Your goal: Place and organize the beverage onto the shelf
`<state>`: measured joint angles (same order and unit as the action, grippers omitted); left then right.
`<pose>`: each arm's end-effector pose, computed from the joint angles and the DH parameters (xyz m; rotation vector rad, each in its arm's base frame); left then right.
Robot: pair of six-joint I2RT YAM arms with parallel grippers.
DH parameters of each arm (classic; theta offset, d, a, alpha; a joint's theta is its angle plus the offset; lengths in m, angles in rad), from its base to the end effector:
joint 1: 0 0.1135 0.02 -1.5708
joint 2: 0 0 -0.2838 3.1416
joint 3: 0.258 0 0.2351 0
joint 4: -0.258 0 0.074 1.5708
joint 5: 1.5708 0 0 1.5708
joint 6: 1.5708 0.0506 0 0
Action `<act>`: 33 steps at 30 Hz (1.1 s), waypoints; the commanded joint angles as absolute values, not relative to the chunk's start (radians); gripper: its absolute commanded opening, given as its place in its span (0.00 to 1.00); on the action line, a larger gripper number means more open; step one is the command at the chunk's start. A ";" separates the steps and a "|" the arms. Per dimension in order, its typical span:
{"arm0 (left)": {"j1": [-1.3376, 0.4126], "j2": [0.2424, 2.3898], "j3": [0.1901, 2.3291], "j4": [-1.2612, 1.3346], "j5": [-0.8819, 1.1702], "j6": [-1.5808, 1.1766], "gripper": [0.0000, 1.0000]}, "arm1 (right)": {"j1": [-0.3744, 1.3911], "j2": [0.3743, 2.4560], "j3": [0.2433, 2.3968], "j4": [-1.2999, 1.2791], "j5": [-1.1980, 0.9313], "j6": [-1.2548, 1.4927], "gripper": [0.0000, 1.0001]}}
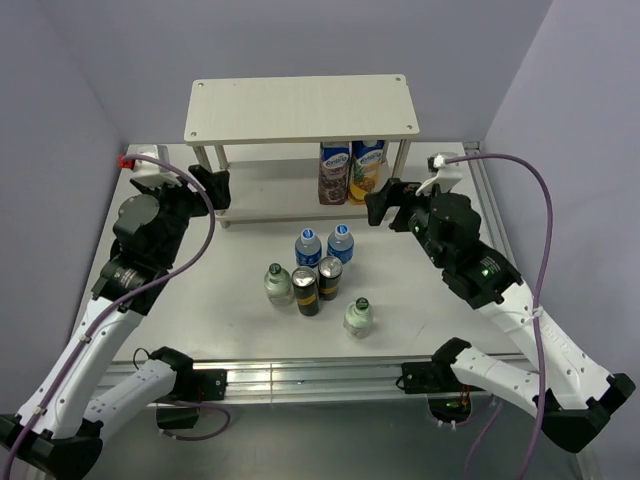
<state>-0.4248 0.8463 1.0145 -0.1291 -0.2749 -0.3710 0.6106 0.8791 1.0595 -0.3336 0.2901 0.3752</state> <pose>0.1593 -0.0570 0.4280 -0.1791 1.5378 -0.4221 0.1500 0.0873 0.4132 0.0120 1.7412 0.4786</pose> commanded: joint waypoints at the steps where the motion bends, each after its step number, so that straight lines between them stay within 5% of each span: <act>1: -0.423 0.842 1.011 -0.155 -0.301 -0.324 0.99 | 0.667 0.856 1.023 -0.406 0.328 0.371 1.00; 12: -0.423 0.876 1.014 -0.179 -0.324 -0.334 0.99 | 1.136 0.631 0.821 -0.687 0.686 0.757 1.00; 21: -0.422 0.885 1.014 -0.189 -0.334 -0.334 0.99 | 1.609 0.839 0.847 -0.906 0.936 1.237 1.00; 33: -0.422 0.876 1.008 -0.184 -0.333 -0.336 0.99 | 1.623 0.962 0.799 -1.005 1.078 1.460 1.00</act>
